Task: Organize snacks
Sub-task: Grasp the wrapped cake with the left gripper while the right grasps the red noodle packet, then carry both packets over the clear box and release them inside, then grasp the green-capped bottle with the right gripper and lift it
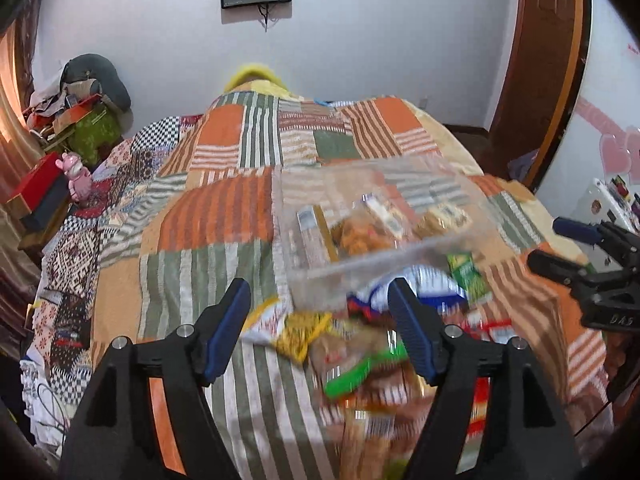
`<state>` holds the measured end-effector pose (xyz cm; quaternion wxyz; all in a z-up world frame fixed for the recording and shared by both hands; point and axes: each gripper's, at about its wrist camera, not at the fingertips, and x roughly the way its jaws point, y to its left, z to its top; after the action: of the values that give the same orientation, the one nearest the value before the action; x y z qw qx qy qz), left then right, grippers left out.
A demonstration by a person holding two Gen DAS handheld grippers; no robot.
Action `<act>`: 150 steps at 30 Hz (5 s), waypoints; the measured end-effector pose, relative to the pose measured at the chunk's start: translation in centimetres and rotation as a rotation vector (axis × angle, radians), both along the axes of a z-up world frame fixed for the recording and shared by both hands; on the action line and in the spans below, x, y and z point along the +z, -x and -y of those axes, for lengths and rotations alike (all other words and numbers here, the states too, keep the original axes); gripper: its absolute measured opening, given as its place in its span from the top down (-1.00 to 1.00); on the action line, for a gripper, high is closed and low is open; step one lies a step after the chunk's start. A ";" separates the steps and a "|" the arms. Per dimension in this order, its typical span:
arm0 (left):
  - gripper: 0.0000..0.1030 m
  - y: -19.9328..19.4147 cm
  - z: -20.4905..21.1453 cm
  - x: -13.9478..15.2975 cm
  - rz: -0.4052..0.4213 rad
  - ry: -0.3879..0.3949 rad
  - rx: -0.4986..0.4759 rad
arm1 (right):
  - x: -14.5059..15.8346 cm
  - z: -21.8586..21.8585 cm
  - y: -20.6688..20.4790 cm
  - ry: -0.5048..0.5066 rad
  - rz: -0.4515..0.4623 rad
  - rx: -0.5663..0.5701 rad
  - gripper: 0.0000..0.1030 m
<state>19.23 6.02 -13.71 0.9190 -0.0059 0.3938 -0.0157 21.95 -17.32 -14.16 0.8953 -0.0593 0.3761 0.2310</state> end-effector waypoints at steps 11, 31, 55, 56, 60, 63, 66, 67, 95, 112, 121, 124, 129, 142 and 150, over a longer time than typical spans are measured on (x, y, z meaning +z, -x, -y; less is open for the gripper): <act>-0.38 4.2 0.7 -5.7 -0.158 0.020 -0.039 | -3.6 -0.2 4.4 0.011 -0.082 0.023 -0.68; 0.15 4.9 1.1 -11.8 -0.288 0.063 -0.073 | -8.7 -2.8 3.9 0.079 -0.222 0.007 -0.87; 0.34 5.8 -1.7 -7.0 -0.145 0.054 -0.008 | -9.1 -2.7 2.7 0.140 -0.193 0.002 -0.28; 0.34 5.8 -1.9 -6.7 -0.137 0.054 -0.005 | -8.8 -2.5 2.8 0.133 -0.194 0.003 -0.27; 0.34 5.2 -1.9 -5.6 -0.106 0.057 -0.001 | -7.9 -1.5 3.3 0.122 -0.176 0.000 -0.27; 0.34 4.7 -2.0 -4.6 -0.080 0.062 -0.003 | -7.0 -1.2 3.3 0.113 -0.154 -0.010 -0.27; 0.34 4.3 -2.0 -3.4 -0.049 0.073 -0.006 | -5.6 -0.5 3.2 0.097 -0.122 -0.022 -0.27; 0.34 4.1 -2.0 -3.1 -0.039 0.073 -0.006 | -5.3 -0.5 3.0 0.092 -0.114 -0.025 -0.27; 0.34 -9.3 -1.0 -0.2 0.044 0.068 -0.034 | 0.1 -5.1 -8.5 -0.001 0.050 -0.017 -0.27; 0.34 -14.9 -1.0 -4.7 -0.086 0.092 -0.045 | -4.3 -8.6 -11.8 0.065 -0.067 0.063 -0.28; 0.24 -14.1 -1.0 -4.5 -0.101 0.090 -0.045 | -3.4 -8.0 -11.0 0.068 -0.053 0.061 -0.29; 0.13 -13.0 -1.2 -3.4 -0.076 0.085 -0.039 | -2.2 -7.4 -10.2 0.056 -0.029 0.068 -0.29; -0.03 -10.4 -1.2 -0.9 -0.019 0.052 -0.040 | 0.0 -6.4 -8.1 0.018 0.004 0.083 -0.29; -0.27 0.6 -2.1 3.1 0.061 -0.002 -0.005 | 2.3 -4.5 1.2 -0.052 0.022 0.149 -0.29; -0.33 6.8 -1.8 1.8 0.041 -0.020 -0.009 | -0.8 -5.4 6.8 -0.056 -0.066 0.225 -0.29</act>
<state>12.42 7.83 -11.93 0.9269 0.0054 0.3750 -0.0161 15.12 -11.88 -14.92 0.8522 -0.0685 0.3898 0.3423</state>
